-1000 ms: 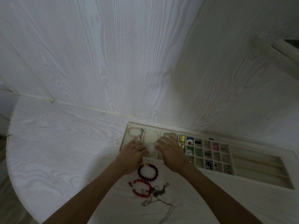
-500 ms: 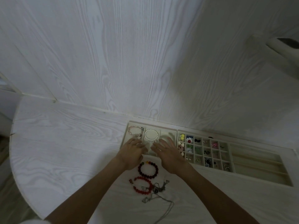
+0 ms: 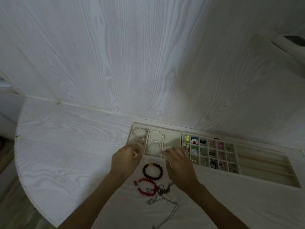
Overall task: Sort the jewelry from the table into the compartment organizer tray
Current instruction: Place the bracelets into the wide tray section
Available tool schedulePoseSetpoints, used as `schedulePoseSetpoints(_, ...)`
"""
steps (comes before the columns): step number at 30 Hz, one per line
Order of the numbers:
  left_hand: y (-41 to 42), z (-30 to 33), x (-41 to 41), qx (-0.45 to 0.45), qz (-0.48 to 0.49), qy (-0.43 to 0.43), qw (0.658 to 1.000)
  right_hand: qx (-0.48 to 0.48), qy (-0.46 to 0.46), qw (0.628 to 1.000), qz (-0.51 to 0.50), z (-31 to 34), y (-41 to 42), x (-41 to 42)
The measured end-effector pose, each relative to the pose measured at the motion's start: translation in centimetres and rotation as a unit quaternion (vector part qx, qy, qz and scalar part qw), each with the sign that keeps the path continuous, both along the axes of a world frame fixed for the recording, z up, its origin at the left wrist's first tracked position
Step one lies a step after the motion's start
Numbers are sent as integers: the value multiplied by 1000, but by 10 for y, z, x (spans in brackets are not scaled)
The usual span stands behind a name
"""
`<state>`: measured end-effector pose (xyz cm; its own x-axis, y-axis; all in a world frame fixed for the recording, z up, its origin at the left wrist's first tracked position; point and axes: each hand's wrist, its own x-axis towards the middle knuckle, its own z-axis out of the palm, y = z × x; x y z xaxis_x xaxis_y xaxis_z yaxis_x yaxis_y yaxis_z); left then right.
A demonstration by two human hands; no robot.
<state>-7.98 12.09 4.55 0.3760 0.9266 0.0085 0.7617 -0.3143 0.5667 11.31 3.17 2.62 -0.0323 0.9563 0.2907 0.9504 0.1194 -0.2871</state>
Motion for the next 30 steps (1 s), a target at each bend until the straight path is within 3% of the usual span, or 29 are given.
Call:
schedulePoseSetpoints(3, -12, -7, -12, -107, 47, 7, 993, -33, 91, 994, -42, -20, -29, -5)
schedulePoseSetpoints(6, -13, -15, -9, -180, 51, 29, 982, -160, 286, 931, -160, -40, -38, -10)
schedulePoseSetpoints(7, -13, -19, -7, -197, 54, 42, 978, -179, 312, 914, -187, -45, -37, -11)
schedulePoseSetpoints(12, -20, -33, 13, -219, 61, 92, 969, -175, 325, 898, -241, -48, -28, -23)
schedulePoseSetpoints(20, -32, -38, 22, -188, 63, 94, 976, -166, 249, 925, -233, -46, -27, -39)
schedulePoseSetpoints(25, -36, -37, 12, -180, 33, 57, 981, -131, 307, 912, -238, -46, -36, -38)
schedulePoseSetpoints(30, -27, -1, 27, -123, 26, -19, 992, -25, 386, 881, -273, -23, -33, -24)
